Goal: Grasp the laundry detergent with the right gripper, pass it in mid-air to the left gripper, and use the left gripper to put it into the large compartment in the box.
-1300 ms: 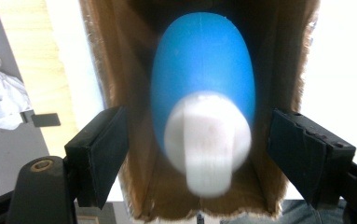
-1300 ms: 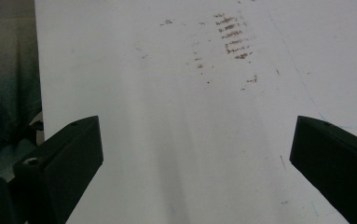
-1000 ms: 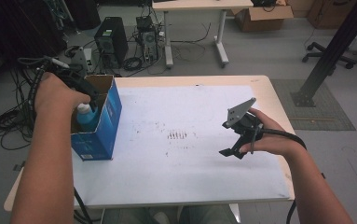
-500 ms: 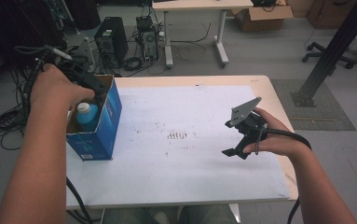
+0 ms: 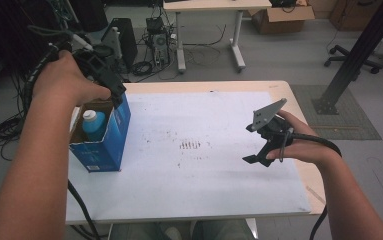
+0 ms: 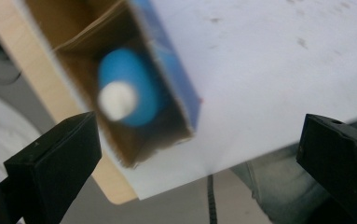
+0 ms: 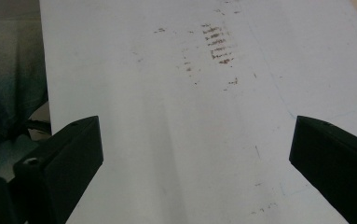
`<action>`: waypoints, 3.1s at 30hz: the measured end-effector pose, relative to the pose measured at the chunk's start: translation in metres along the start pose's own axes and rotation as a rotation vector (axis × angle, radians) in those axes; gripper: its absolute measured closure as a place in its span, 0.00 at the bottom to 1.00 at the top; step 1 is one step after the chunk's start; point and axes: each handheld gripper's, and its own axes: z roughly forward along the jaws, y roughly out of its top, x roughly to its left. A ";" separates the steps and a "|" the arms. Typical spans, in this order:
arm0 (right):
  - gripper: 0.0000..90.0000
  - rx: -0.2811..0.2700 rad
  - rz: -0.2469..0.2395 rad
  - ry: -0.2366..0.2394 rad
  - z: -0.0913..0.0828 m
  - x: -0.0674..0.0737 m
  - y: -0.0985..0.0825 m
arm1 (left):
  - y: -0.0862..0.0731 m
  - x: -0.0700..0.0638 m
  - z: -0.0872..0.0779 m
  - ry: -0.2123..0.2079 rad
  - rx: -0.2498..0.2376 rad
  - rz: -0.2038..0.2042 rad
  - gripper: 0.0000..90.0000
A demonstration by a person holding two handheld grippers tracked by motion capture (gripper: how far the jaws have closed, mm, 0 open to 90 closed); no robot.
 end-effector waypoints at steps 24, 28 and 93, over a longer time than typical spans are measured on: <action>0.03 0.095 -0.016 -0.015 -0.021 -0.005 0.010 | 0.006 -0.073 -0.001 -0.026 -0.028 0.577 0.00; 0.03 0.138 -0.030 -0.012 -0.025 -0.005 0.015 | 0.006 -0.076 0.004 -0.040 -0.016 0.647 0.00; 0.04 0.357 -0.122 0.041 -0.003 -0.025 0.035 | 0.042 -0.099 0.056 -0.056 0.059 0.956 0.00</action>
